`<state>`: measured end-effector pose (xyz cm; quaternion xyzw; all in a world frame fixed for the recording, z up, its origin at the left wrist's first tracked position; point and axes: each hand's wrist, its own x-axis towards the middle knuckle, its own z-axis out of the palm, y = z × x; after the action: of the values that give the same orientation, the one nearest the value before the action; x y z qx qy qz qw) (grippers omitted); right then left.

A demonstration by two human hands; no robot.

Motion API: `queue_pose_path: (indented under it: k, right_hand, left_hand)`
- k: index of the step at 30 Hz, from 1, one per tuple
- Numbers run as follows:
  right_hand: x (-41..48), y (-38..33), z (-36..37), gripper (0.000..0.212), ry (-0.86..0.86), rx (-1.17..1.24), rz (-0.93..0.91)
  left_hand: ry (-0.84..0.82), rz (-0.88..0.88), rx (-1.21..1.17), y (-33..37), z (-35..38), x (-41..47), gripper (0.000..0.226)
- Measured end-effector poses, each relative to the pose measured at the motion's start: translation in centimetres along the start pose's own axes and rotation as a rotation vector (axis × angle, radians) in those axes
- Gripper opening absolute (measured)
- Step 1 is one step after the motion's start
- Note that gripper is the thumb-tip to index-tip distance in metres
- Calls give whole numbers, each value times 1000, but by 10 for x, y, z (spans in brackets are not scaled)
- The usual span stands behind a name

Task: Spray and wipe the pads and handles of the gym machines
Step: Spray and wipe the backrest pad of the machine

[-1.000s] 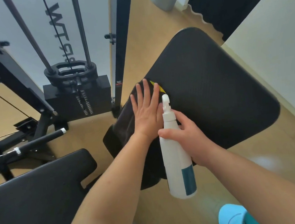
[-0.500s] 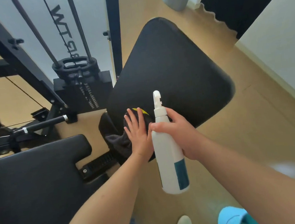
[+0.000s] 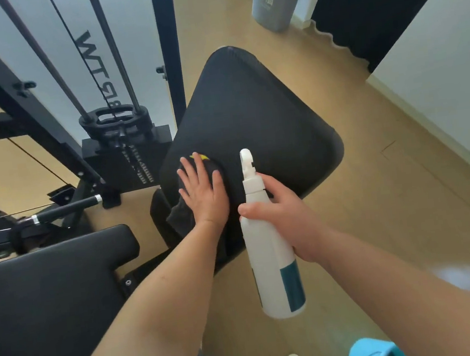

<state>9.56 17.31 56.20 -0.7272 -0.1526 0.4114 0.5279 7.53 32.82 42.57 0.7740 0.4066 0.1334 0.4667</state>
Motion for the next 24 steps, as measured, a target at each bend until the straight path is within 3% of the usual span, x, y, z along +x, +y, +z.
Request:
queue_pose_path:
  k: [4,9,15,20,24]
  right_hand:
    - [6,17,9,54,-9,7,32]
    - [1,36,14,56,-15,-34,65]
    - [-13,25,4,55,-32,-80,-14]
    - [-27,9,-19,61,-39,-73,-75]
    - [-30,9,-28,64,-16,-77,-92]
  left_hand:
    - [-32,-128,-18,-57,16,-33,60]
    - [-148,-174,-40,-82,29,-78,65]
    - [-340,165,285,-7,18,-85,97]
    - [-172,628,187,43,1,-32,89]
    - [2,575,102,48,11,-24,90]
